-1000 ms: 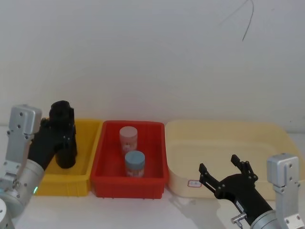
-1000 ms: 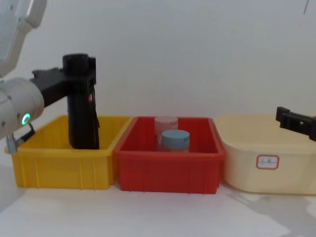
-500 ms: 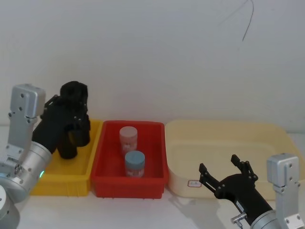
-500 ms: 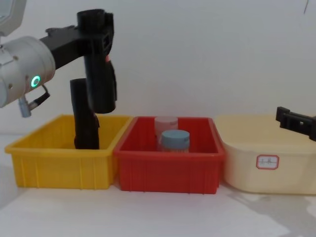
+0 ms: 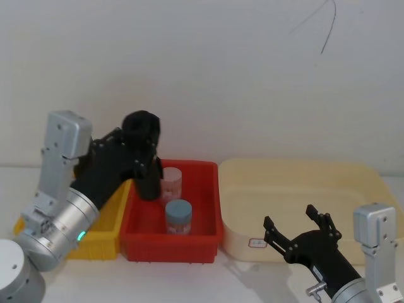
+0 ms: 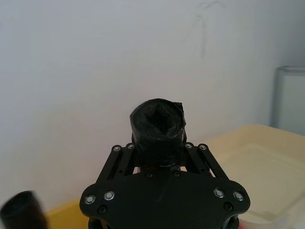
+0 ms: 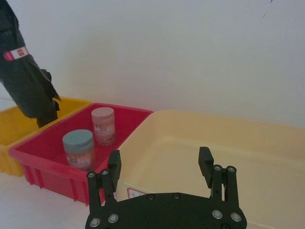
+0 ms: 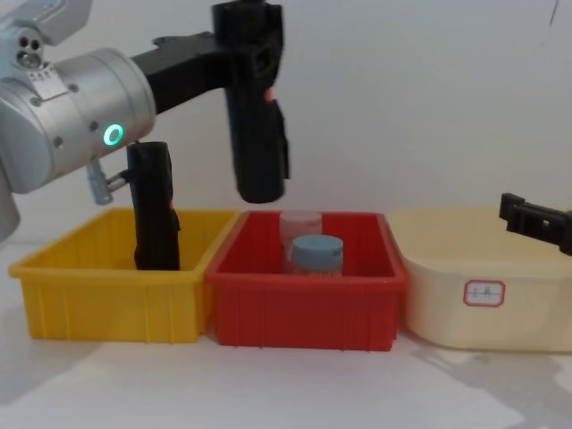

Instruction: Pick up the garbage bag with the one hand and transfer it to the other hand.

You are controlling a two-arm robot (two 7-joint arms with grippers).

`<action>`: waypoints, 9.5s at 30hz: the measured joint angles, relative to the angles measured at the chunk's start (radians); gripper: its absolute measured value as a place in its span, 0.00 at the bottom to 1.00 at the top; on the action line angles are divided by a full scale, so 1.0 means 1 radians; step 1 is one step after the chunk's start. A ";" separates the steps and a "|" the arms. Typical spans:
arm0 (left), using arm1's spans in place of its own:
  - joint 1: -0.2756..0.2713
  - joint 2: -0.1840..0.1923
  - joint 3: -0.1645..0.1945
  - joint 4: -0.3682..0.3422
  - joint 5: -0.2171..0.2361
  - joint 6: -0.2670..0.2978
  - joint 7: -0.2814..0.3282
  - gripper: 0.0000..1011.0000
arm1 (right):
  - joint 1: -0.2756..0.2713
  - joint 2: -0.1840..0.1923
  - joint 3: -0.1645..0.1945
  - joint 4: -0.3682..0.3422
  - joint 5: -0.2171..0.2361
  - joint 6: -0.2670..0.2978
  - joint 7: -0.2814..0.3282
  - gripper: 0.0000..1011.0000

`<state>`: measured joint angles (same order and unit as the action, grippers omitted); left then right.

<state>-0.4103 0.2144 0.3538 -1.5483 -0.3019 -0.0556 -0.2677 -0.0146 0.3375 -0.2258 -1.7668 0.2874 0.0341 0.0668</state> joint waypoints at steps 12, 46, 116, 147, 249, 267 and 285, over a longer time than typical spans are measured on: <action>-0.001 -0.018 0.068 0.002 -0.056 0.041 -0.102 0.37 | 0.000 0.000 0.000 0.000 0.000 0.000 0.000 0.99; -0.011 -0.035 0.111 0.033 -0.106 0.052 -0.129 0.37 | 0.010 0.029 -0.008 -0.006 0.012 0.000 0.080 0.99; -0.013 -0.036 0.113 0.035 -0.110 0.050 -0.129 0.37 | 0.392 -0.040 -0.201 0.405 0.106 -0.094 0.427 0.96; -0.013 -0.036 0.113 0.036 -0.110 0.050 -0.129 0.59 | 0.399 -0.036 -0.193 0.388 0.159 -0.090 0.414 0.59; 0.043 0.006 0.031 -0.025 -0.097 0.023 -0.054 0.99 | 0.485 0.058 -0.120 0.358 0.099 0.159 0.364 0.99; 0.112 0.065 -0.102 -0.084 -0.074 0.024 0.043 0.99 | 0.636 -0.035 -0.253 0.579 0.083 0.145 0.472 0.99; 0.129 0.081 -0.140 -0.097 -0.069 0.027 0.066 0.99 | 0.673 -0.046 -0.299 0.627 0.074 0.142 0.484 0.99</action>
<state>-0.2815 0.2953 0.2142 -1.6454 -0.3711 -0.0286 -0.2016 0.6588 0.2920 -0.5251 -1.1399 0.3615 0.1759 0.5511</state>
